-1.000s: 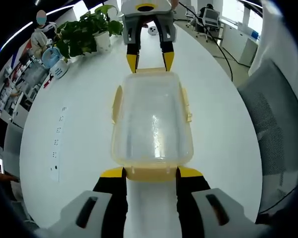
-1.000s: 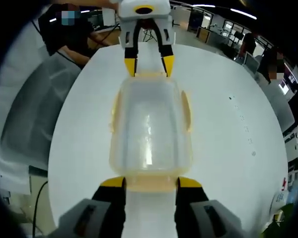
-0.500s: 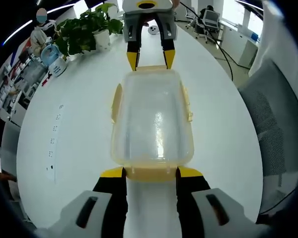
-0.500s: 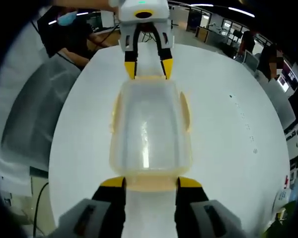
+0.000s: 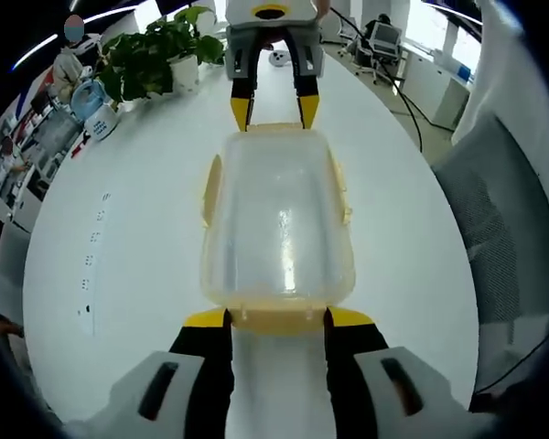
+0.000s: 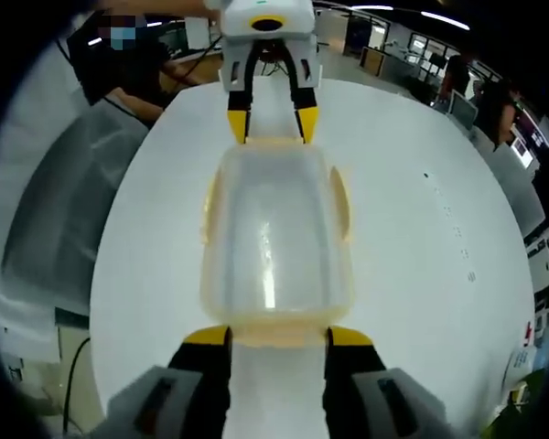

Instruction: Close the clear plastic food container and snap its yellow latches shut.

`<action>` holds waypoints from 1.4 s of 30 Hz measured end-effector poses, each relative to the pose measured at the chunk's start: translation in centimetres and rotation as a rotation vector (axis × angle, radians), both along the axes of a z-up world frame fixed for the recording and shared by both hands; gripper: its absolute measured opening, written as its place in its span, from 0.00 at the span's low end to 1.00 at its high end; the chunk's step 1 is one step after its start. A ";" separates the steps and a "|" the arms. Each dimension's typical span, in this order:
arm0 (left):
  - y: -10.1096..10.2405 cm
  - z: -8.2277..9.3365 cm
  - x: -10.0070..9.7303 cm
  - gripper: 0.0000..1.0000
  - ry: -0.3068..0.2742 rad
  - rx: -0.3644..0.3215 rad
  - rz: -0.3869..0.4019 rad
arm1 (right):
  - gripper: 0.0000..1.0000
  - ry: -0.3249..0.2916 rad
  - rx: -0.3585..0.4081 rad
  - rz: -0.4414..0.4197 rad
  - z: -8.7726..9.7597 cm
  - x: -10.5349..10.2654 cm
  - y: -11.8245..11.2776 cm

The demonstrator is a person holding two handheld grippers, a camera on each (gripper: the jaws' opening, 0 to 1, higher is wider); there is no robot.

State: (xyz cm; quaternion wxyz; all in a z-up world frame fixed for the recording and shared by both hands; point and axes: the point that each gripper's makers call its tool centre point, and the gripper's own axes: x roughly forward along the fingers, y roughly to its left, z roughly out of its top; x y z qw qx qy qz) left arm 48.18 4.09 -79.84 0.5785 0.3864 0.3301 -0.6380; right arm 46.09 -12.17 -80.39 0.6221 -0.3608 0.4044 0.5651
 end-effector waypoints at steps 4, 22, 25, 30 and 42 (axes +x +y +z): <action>1.0 -0.5 -0.1 0.46 0.014 0.030 0.015 | 0.50 -0.016 -0.001 -0.014 -0.1 0.1 -0.2; 1.5 1.2 0.7 0.41 0.028 -0.014 0.221 | 0.41 0.062 0.122 -0.224 2.1 0.0 1.0; 1.0 1.9 1.2 0.40 0.028 -0.050 0.303 | 0.45 0.072 0.135 -0.283 2.3 0.4 1.1; 0.7 1.8 1.4 0.39 0.089 -0.084 0.476 | 0.41 0.108 0.144 -0.401 2.0 0.7 1.3; 0.2 1.2 0.5 0.41 0.224 -0.110 0.724 | 0.41 0.194 0.192 -0.637 1.9 0.9 1.6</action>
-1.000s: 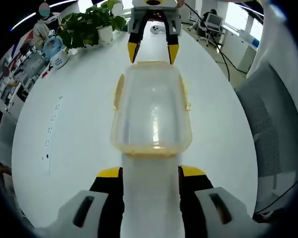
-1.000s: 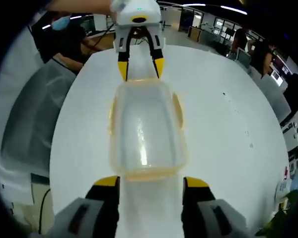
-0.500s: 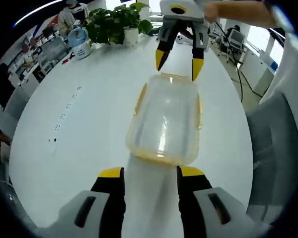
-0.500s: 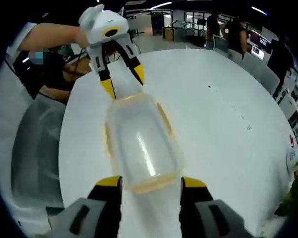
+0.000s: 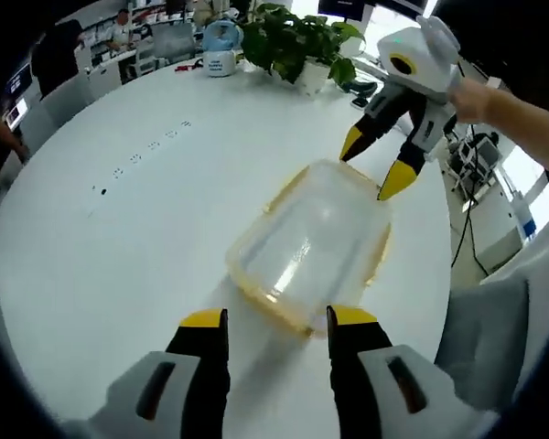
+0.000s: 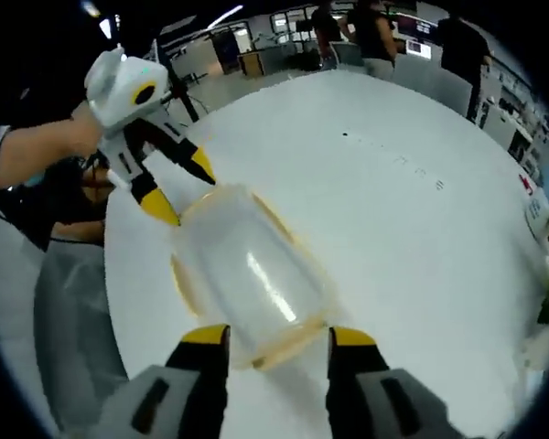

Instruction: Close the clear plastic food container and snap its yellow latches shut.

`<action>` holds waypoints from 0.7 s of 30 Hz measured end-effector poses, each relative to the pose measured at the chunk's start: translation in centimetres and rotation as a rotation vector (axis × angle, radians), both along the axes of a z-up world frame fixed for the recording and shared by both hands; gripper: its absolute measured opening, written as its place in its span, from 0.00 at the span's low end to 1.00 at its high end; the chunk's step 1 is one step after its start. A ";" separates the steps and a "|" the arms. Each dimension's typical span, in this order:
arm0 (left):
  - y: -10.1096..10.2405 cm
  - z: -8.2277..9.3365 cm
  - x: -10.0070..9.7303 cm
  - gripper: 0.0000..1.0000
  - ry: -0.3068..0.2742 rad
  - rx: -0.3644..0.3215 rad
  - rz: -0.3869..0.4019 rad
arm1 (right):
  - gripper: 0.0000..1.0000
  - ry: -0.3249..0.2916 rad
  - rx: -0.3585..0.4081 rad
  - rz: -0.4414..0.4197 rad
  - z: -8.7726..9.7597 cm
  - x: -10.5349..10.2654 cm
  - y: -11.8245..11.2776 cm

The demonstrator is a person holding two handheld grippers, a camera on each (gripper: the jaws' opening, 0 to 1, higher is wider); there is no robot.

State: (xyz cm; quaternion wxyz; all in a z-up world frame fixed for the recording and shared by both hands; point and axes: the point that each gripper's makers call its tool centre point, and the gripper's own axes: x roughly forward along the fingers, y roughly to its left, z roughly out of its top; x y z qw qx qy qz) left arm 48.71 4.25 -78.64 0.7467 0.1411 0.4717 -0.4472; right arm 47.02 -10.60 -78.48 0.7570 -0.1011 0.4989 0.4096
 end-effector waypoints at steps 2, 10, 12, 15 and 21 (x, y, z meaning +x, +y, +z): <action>0.1 -0.1 0.2 0.42 0.017 -0.007 0.045 | 0.41 0.009 -0.022 -0.024 -0.2 0.1 -0.4; 0.1 -0.6 0.0 0.41 0.110 -0.032 0.192 | 0.40 0.061 -0.015 -0.150 -0.6 0.2 -0.9; 0.0 -0.6 0.0 0.41 0.126 -0.040 0.220 | 0.40 0.073 0.000 -0.169 -0.7 -0.1 -0.6; -0.1 -0.7 -0.1 0.40 0.156 -0.057 0.265 | 0.39 0.096 0.005 -0.206 -1.0 -0.3 -0.6; -0.3 -0.8 0.0 0.40 0.177 -0.080 0.320 | 0.39 0.137 0.048 -0.284 -1.2 -0.4 -0.2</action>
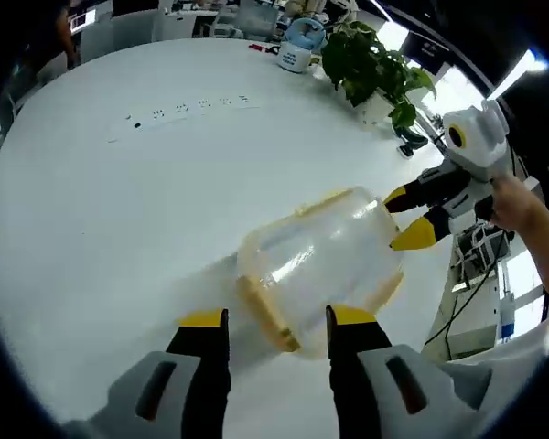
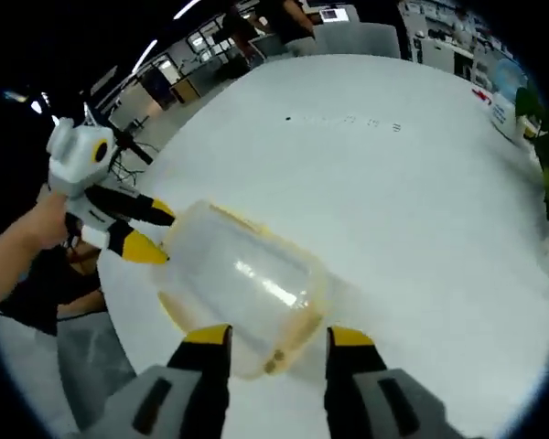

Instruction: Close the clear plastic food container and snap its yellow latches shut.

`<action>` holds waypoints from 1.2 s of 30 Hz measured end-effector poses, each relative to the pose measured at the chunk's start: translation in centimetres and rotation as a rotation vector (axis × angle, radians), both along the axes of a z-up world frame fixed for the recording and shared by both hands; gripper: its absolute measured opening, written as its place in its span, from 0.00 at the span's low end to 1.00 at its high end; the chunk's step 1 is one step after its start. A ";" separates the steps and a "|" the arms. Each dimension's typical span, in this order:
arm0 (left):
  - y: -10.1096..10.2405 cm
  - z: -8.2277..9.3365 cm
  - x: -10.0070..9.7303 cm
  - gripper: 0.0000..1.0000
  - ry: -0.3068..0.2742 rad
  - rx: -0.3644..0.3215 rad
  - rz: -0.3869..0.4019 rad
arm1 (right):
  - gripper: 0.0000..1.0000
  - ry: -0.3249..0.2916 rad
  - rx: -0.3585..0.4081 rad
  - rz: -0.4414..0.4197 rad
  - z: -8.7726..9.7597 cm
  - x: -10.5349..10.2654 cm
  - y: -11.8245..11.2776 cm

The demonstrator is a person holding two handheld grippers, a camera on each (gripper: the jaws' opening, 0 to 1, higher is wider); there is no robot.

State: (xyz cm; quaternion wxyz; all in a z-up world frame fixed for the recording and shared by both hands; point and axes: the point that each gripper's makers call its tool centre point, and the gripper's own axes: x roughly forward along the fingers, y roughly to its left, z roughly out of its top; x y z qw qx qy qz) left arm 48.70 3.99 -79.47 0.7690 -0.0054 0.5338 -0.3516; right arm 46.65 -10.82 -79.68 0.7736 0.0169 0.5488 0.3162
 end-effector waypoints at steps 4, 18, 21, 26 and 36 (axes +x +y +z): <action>-0.4 0.0 0.0 0.37 0.027 -0.031 0.029 | 0.37 0.027 0.032 -0.049 -0.1 0.1 0.2; -1.1 -0.1 -0.3 0.28 0.037 -0.055 0.000 | 0.35 0.033 0.048 -0.066 -0.2 -0.1 0.7; -1.3 -0.3 -0.3 0.24 0.083 -0.104 0.037 | 0.33 0.037 0.047 -0.068 -0.5 -0.5 1.6; -1.3 -1.1 -0.5 0.23 0.077 -0.069 -0.027 | 0.32 0.049 0.025 -0.045 0.0 0.0 1.1; -1.5 -0.6 -0.5 0.24 0.077 -0.082 -0.020 | 0.34 0.053 0.017 -0.057 -0.2 -0.1 1.1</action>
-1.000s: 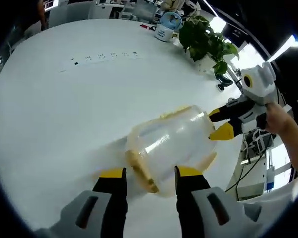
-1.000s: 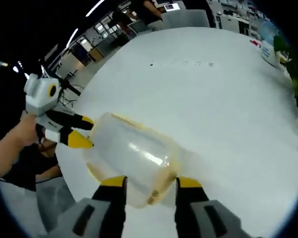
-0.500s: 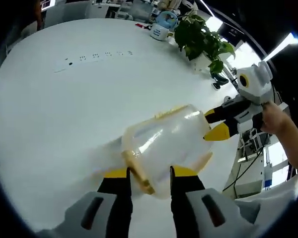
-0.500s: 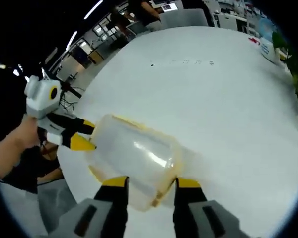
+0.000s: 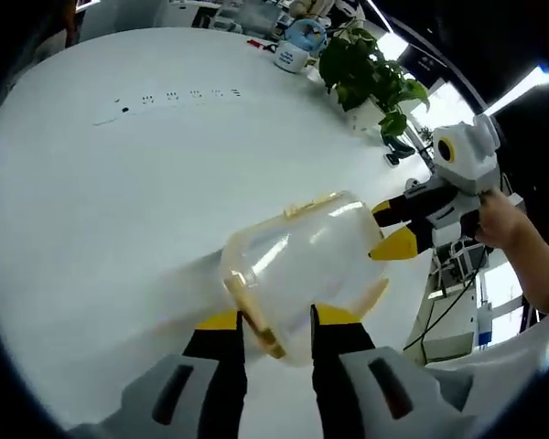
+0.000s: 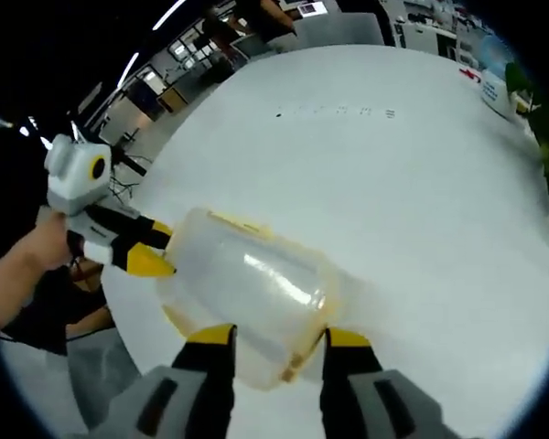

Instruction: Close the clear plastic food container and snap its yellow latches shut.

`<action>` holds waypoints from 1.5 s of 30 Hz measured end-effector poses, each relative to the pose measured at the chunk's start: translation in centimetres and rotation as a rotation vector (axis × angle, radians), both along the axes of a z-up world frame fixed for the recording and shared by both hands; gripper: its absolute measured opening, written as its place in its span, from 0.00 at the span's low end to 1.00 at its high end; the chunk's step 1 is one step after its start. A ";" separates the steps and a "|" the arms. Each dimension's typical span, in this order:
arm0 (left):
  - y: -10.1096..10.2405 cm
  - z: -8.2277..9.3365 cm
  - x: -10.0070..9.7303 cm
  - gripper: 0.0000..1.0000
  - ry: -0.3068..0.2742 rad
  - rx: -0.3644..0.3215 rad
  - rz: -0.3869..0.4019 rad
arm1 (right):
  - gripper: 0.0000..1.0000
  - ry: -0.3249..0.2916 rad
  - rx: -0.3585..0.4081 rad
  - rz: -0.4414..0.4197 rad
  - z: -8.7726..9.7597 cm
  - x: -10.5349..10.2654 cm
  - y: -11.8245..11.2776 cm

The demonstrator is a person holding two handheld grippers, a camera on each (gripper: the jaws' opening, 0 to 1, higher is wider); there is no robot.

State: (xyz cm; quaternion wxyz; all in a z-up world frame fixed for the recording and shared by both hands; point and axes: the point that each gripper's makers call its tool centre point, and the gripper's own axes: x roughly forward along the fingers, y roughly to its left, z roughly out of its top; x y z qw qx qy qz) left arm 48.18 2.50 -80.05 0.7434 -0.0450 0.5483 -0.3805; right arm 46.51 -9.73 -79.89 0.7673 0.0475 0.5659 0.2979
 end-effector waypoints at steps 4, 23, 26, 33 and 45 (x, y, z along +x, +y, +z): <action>0.0 0.1 0.0 0.25 -0.006 -0.005 -0.009 | 0.37 0.007 -0.004 -0.010 0.0 0.0 0.0; 0.8 0.7 0.8 0.37 -0.041 0.018 -0.029 | 0.41 -0.017 -0.032 0.114 0.8 0.0 0.1; 0.8 1.1 0.9 0.38 -0.056 0.026 -0.052 | 0.42 -0.019 -0.061 0.137 0.8 -0.1 -0.1; 0.6 1.8 0.8 0.40 -0.138 0.095 -0.189 | 0.40 -0.018 -0.100 0.203 0.6 -0.6 -0.3; 0.3 2.0 0.3 0.41 -0.196 0.143 -0.334 | 0.38 -0.049 -0.151 0.325 1.3 -0.4 -0.6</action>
